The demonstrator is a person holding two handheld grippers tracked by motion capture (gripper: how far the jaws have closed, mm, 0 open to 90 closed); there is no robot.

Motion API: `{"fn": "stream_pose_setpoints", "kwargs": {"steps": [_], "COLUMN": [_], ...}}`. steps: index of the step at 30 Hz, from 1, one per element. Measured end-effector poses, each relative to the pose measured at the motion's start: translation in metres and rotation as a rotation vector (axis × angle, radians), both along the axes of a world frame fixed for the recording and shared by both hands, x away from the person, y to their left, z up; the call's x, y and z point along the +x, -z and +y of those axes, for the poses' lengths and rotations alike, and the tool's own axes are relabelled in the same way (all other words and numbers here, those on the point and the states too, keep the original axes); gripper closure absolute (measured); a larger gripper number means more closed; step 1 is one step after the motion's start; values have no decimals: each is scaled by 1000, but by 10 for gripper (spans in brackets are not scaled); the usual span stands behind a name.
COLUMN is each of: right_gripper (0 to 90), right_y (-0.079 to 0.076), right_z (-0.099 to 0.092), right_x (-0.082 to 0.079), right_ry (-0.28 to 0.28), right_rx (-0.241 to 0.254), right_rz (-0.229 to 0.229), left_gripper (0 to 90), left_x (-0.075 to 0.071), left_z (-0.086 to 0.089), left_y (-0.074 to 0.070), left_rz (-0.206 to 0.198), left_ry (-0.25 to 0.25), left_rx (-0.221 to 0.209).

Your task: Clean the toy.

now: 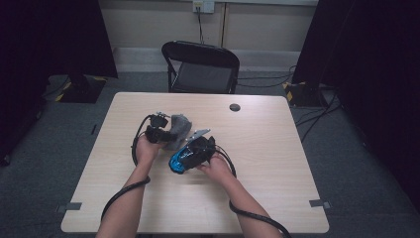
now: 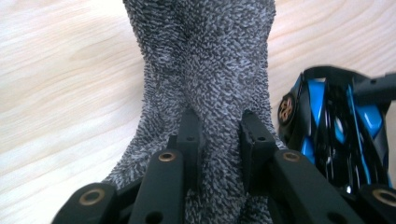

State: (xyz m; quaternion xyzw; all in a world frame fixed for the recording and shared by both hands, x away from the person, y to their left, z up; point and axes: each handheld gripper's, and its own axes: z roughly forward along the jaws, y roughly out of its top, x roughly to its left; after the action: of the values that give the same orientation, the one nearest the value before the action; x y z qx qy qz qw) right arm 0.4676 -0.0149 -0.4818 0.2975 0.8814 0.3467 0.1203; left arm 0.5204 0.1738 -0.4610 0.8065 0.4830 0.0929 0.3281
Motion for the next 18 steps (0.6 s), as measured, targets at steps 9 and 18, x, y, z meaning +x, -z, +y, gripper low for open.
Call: {"fn": "stream_pose_setpoints", "kwargs": {"steps": [9, 18], "right_gripper": [0, 0], "right_y": [0, 0], "right_z": [0, 0], "right_x": [0, 0], "right_ry": [1, 2], "right_rx": [-3, -3], "right_rz": [2, 2], "left_gripper": [717, 718], "left_x": [5, 3], "left_z": [-28, -28], "left_y": [8, 16], "left_rz": [-29, -6], "left_ry": [25, 27], "left_rx": [51, 34]}}
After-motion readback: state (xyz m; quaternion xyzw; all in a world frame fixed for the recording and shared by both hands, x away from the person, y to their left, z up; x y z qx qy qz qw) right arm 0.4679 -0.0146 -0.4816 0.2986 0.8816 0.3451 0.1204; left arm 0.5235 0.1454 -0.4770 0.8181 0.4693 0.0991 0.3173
